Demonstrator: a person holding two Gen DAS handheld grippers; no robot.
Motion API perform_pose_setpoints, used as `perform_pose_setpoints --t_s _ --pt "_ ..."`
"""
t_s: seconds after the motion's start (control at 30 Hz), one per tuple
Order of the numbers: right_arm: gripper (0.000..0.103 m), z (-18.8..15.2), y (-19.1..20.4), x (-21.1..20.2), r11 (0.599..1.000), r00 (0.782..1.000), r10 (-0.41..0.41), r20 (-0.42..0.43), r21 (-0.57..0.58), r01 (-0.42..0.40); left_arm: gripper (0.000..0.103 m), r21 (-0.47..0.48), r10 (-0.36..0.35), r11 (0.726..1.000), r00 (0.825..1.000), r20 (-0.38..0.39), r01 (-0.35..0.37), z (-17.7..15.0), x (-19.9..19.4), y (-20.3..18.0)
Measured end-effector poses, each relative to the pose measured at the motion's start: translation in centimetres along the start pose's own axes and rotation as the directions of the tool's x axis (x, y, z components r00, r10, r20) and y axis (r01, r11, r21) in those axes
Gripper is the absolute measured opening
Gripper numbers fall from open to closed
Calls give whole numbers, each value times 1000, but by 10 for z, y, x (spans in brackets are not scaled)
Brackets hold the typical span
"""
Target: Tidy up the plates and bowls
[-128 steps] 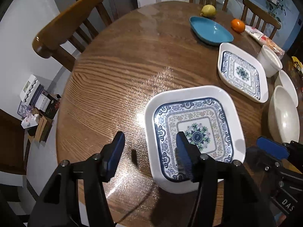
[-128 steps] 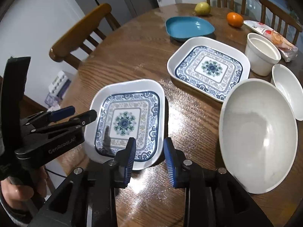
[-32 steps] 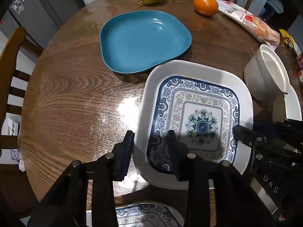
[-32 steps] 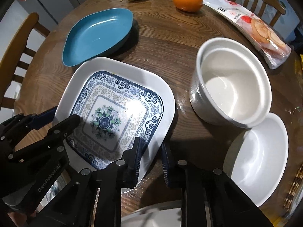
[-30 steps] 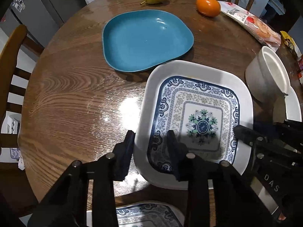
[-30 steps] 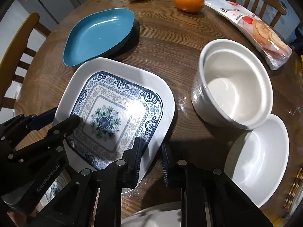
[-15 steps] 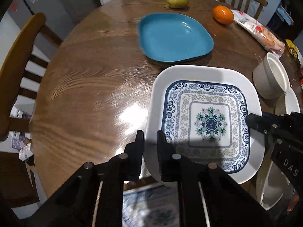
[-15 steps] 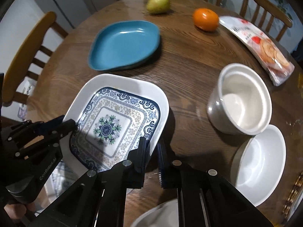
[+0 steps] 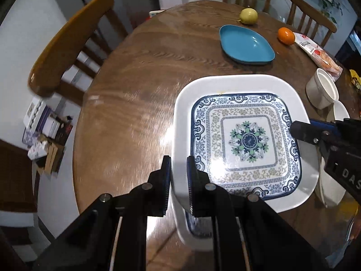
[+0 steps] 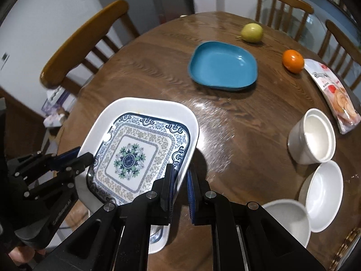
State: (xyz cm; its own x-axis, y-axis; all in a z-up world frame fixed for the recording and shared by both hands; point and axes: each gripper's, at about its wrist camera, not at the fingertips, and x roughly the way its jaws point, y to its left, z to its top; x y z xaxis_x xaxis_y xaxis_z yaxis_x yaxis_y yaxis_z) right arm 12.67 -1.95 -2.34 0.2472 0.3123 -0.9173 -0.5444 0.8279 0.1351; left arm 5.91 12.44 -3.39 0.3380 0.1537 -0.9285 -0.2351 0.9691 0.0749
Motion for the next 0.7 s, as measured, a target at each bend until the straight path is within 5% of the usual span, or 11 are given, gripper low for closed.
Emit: perform_pose_setpoints --t_s 0.3,0.7 --pt "13 -45 20 7 996 998 34 -51 -77 -38 11 -75 35 996 999 -42 -38 -48 7 1" --pt "13 -65 26 18 993 997 35 -71 -108 -43 11 -132 31 991 998 -60 -38 -62 19 -1"
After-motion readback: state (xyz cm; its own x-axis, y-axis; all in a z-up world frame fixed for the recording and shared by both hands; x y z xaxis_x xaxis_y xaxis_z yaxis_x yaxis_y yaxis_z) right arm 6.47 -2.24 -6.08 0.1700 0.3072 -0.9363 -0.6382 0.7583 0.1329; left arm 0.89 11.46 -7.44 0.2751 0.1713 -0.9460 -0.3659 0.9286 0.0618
